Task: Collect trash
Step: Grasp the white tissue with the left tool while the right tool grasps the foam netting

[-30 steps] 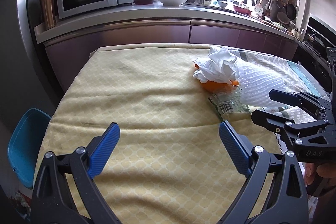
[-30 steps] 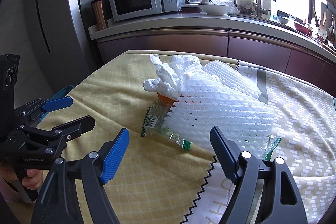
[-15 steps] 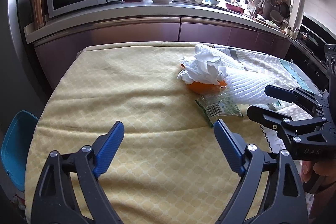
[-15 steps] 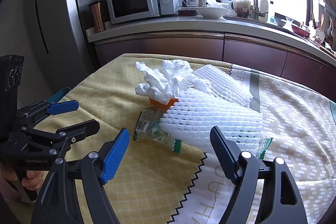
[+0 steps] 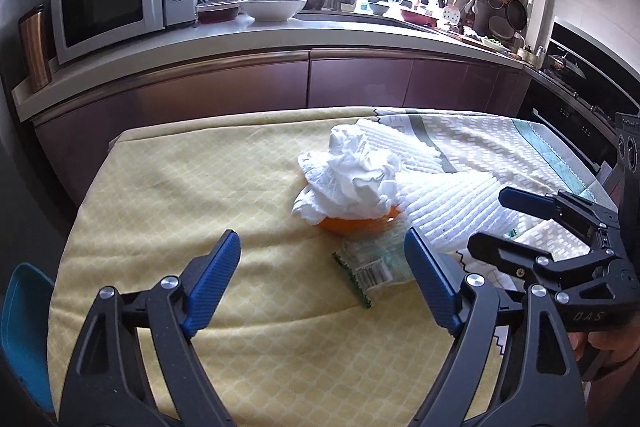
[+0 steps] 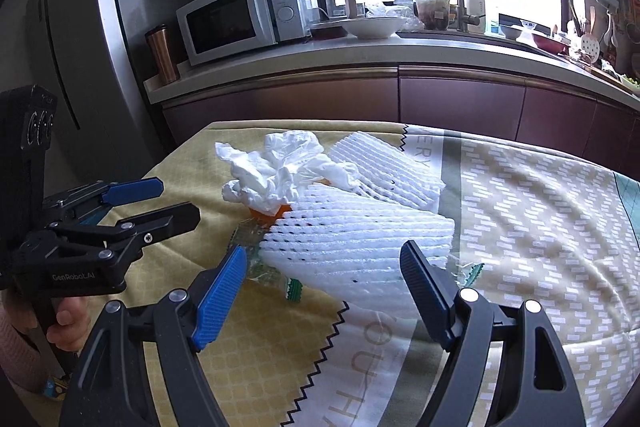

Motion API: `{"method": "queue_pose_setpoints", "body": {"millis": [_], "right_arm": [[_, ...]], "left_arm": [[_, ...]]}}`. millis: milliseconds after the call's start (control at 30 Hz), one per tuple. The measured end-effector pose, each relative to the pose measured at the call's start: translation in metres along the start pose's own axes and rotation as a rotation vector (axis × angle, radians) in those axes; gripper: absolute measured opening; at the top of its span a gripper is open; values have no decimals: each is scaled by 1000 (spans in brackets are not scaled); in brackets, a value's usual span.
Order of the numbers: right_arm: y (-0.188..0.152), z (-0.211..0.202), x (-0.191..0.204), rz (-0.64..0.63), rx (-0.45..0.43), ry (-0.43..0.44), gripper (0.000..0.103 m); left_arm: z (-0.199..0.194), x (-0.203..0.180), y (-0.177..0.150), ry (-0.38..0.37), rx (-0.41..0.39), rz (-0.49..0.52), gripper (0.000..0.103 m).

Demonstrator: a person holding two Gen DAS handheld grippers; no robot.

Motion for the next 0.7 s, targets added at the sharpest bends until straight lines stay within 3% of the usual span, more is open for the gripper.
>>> {"method": "queue_pose_setpoints", "body": {"millis": [167, 267, 433, 500, 600, 700], "right_arm": [[2, 8, -11, 6, 27, -41, 77], [2, 16, -17, 28, 47, -48, 81], [0, 27, -26, 77, 88, -11, 80], [-1, 30, -27, 85, 99, -1, 73], [-3, 33, -25, 86, 112, 8, 52], [-4, 30, -27, 100, 110, 24, 40]], "left_arm": [[27, -2, 17, -36, 33, -10, 82], [45, 5, 21, -67, 70, -49, 71], [62, 14, 18, -115, 112, -101, 32], [63, 15, 16, -129, 115, -105, 19], [62, 14, 15, -140, 108, -100, 4], [57, 14, 14, -141, 92, -96, 3]]}}
Point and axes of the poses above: each gripper's, at about its wrist camera, not at the fingertips, and z roughly the way its jaws point, x to its left, y to its top, the point moved 1 cm from there along z, roughly the way its jaws point, and after that the axes turned 15 degrees about -y, right-handed, at the moved point
